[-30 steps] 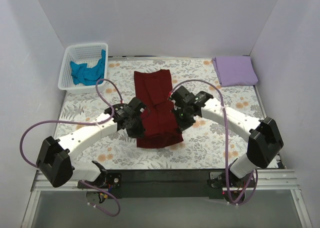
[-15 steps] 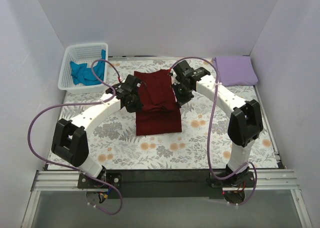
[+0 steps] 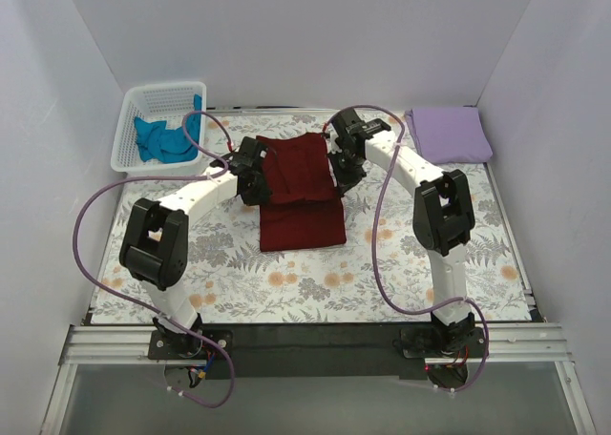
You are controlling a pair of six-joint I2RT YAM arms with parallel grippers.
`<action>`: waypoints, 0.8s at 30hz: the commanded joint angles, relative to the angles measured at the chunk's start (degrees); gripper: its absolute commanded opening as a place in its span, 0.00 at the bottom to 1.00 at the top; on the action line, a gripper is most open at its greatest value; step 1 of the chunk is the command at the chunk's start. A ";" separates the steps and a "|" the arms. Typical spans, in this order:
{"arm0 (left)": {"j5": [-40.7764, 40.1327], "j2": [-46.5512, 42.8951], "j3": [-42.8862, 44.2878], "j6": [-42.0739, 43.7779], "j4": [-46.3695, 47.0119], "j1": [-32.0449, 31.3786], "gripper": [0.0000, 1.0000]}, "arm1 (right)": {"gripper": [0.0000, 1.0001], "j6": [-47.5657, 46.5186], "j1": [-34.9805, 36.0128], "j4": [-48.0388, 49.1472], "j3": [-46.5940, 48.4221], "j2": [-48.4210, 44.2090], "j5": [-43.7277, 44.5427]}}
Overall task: Fold and stack the t-shirts
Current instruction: Fold the tshirt
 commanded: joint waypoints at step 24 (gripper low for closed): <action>-4.40 -9.84 -3.55 -2.67 0.71 -4.95 0.56 | 0.30 2.72 2.09 10.84 -7.89 -10.11 4.82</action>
